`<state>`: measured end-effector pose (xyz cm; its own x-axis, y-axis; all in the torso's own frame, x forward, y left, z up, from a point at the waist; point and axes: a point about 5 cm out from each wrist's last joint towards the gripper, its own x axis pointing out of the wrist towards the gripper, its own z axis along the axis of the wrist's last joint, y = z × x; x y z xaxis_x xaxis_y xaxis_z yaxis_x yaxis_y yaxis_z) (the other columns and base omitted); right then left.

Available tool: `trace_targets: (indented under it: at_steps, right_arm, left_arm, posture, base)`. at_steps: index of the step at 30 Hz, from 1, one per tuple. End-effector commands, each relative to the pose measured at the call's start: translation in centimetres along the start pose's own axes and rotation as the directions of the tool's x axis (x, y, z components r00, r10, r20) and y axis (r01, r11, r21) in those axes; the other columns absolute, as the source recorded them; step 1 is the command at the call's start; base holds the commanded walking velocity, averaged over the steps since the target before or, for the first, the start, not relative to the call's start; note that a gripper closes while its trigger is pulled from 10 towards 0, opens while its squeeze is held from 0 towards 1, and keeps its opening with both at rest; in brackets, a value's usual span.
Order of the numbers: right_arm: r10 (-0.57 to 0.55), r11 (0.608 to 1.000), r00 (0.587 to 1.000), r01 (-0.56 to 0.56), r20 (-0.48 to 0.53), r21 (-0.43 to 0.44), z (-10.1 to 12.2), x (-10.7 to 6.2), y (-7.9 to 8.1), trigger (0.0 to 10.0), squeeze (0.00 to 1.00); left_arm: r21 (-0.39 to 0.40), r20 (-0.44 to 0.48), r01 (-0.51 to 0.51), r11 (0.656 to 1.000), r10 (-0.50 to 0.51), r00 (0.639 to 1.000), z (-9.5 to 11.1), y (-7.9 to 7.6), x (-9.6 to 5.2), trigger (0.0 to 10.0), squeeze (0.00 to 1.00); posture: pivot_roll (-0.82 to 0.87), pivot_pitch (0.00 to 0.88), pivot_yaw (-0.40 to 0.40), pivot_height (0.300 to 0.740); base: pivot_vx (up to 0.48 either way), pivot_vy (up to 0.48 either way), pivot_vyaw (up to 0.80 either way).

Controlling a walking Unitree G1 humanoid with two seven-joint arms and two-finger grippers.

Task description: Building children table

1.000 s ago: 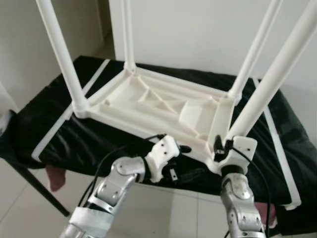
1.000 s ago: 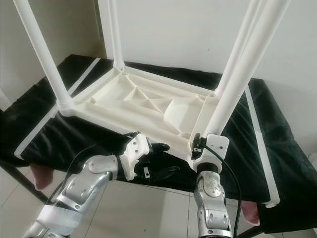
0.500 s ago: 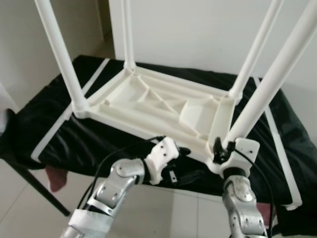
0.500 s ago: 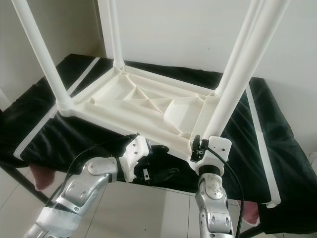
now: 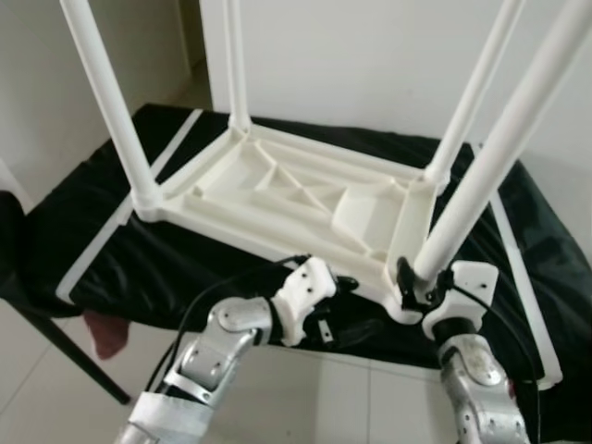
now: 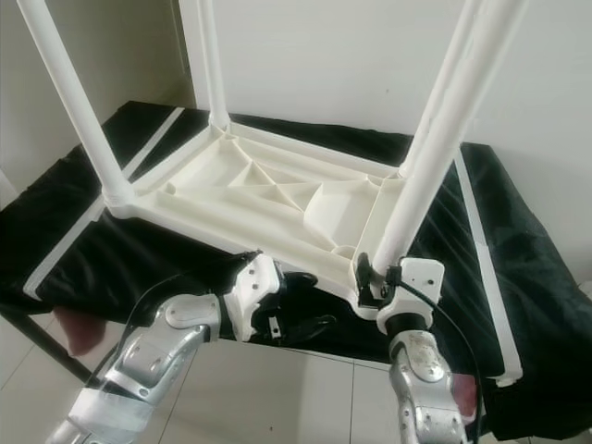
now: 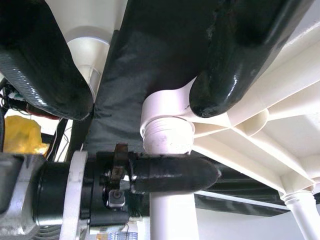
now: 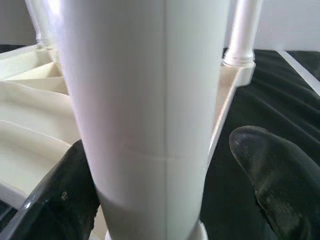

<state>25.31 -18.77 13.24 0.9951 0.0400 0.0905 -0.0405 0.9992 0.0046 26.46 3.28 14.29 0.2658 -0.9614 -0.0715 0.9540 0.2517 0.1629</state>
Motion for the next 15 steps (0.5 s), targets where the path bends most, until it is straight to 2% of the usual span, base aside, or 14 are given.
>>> trace_targets:
  at_steps: [1,2,3,9,10,11,12,15]
  right_arm:
    - [0.049,0.999,0.999,-0.049,-0.003,-0.002,0.0,0.1,-0.3,10.0,0.32]
    - [0.119,0.993,0.993,-0.119,-0.001,-0.014,0.2,0.4,-0.5,10.0,0.00]
    - [0.192,0.980,0.981,-0.192,-0.006,-0.047,0.3,0.7,-0.6,10.0,0.00]
    - [0.267,0.959,0.963,-0.269,-0.037,-0.084,0.1,1.7,-1.3,10.0,0.00]
    - [0.278,0.955,0.960,-0.281,-0.042,-0.092,0.0,1.9,-1.4,9.2,0.00]
    - [0.287,0.952,0.957,-0.290,-0.045,-0.099,0.0,2.1,-1.5,9.2,0.00]
    - [0.295,0.950,0.954,-0.299,-0.054,-0.093,-0.2,2.1,-1.4,0.0,0.00]
    - [0.311,0.945,0.948,-0.317,-0.068,-0.086,-0.5,2.1,-1.3,0.0,0.00]
  left_arm:
    - [-0.003,-0.009,0.002,1.000,-0.002,1.000,-0.1,-0.3,0.2,10.0,0.00]
    - [-0.001,-0.009,0.006,1.000,-0.006,1.000,-0.1,-0.2,0.2,10.0,0.00]
    - [0.002,-0.009,0.007,1.000,-0.007,1.000,0.0,-0.1,0.3,10.0,0.00]
    - [0.010,-0.003,0.008,1.000,-0.008,1.000,0.1,0.0,0.5,10.0,0.00]
    - [0.011,-0.001,0.007,1.000,-0.007,1.000,0.2,0.0,0.6,10.0,0.00]
    - [0.011,-0.001,0.006,1.000,-0.006,1.000,0.2,0.0,0.6,10.0,0.00]
    - [0.012,-0.001,0.005,1.000,-0.005,1.000,0.2,0.0,0.6,10.0,0.00]
    - [0.012,-0.001,0.003,1.000,-0.003,1.000,0.2,0.0,0.6,10.0,0.00]
  posture:
    - [-0.04,0.000,-0.024,0.740]
    - [-0.04,0.000,-0.023,0.740]
    - [-0.04,0.000,-0.023,0.740]
    - [-0.04,0.000,-0.027,0.740]
    - [-0.03,0.000,-0.027,0.740]
    - [-0.03,0.000,-0.027,0.740]
    - [-0.03,0.000,-0.031,0.740]
    - [-0.03,0.000,-0.034,0.740]
  base:
    - [0.000,0.000,0.00]
    - [0.000,0.000,0.00]
    - [0.000,0.000,0.00]
    - [0.000,0.000,0.00]
    - [0.000,0.000,0.00]
    - [0.000,0.000,0.00]
    - [0.000,0.000,0.00]
    - [0.000,0.000,0.00]
